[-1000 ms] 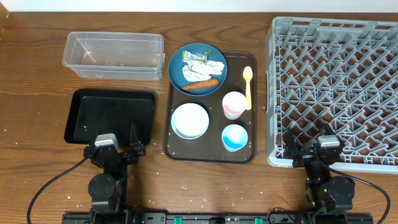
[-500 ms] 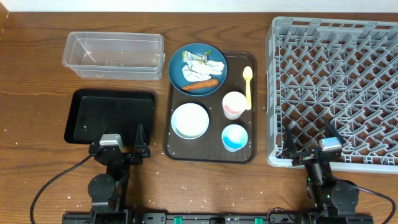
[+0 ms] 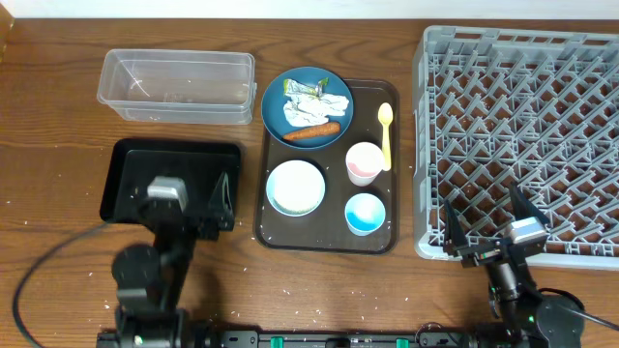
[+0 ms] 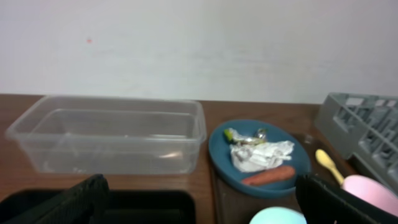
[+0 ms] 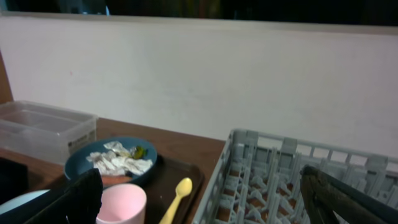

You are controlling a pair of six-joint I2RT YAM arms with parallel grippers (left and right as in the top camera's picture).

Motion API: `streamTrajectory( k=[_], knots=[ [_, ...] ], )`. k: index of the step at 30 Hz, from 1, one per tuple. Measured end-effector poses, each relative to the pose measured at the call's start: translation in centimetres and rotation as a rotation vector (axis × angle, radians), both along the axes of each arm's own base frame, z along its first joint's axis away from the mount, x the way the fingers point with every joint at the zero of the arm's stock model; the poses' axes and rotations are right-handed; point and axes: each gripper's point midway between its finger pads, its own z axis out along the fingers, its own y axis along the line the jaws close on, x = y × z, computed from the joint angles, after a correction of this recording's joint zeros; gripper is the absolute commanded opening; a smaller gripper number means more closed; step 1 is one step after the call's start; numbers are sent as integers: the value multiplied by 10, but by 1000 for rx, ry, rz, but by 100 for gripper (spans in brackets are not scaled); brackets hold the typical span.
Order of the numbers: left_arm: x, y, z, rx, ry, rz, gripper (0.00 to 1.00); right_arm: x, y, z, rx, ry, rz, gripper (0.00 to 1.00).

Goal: Sort waste into correct bins and load items into the dishwasher rack
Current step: 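Reach the left gripper to the blue plate and grasp the crumpled foil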

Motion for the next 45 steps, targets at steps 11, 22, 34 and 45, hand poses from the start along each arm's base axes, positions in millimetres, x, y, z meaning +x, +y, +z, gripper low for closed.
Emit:
streamTrajectory(
  k=[11,22,34,45],
  knots=[
    [58,-28,36,33,276,-134,98,17,2,15,-7,168,10,99],
    [111,-68,37,168,642,-206,98,53,8,13,-13,596,34,99],
    [161,-128,9,202,775,-331,98,87,28,9,17,761,151,99],
    [198,-180,-10,198,687,-292,98,83,34,6,29,782,187,99]
  ],
)
